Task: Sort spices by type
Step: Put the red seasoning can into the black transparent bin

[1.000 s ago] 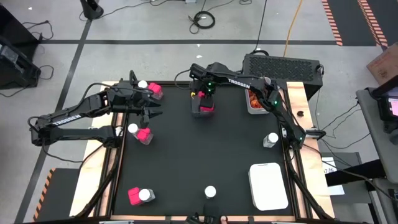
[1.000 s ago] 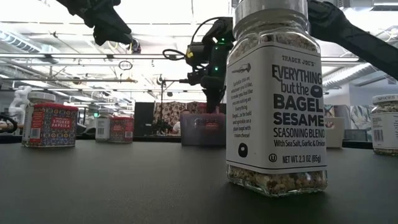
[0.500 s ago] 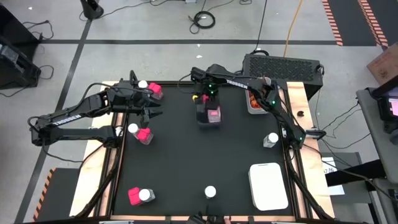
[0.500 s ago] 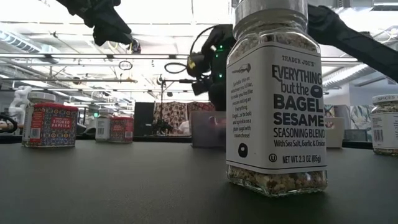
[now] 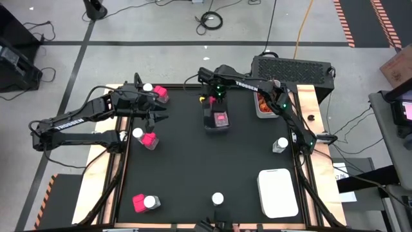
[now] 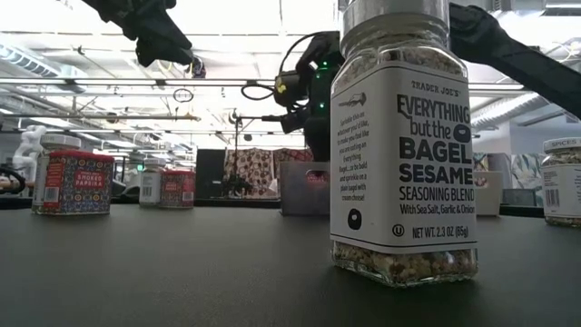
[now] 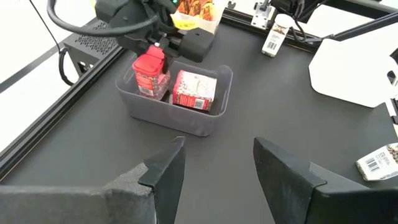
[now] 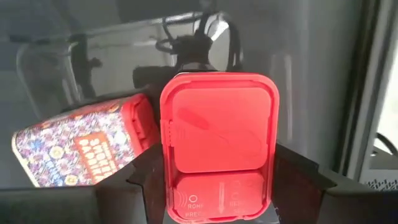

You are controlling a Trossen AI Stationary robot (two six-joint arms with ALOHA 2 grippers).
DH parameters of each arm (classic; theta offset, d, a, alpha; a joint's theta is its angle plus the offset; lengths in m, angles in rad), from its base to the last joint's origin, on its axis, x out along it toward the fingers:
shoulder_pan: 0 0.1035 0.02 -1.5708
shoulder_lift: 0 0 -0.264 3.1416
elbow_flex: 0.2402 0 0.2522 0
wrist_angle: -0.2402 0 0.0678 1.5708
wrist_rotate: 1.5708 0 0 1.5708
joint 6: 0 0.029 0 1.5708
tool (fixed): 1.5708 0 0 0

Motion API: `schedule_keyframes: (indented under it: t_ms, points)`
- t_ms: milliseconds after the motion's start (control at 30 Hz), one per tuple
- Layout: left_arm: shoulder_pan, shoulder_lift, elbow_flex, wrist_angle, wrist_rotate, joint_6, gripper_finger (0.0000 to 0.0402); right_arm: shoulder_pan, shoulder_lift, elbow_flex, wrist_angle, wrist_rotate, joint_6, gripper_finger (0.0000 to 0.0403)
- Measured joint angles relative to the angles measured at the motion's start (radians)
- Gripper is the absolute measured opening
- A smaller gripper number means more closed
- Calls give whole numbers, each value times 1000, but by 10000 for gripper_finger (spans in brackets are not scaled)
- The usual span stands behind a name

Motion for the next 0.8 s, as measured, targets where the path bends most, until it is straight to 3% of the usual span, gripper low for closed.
schedule_keyframes:
  t_ms: [233, 800]
  points:
    - [0, 0, 0, 0, -2, 0, 194, -16, -1, 1, 22, 80, -7, 209]
    - [0, 0, 0, 0, -6, 0, 194, -17, -3, 2, 3, 77, -46, 261]
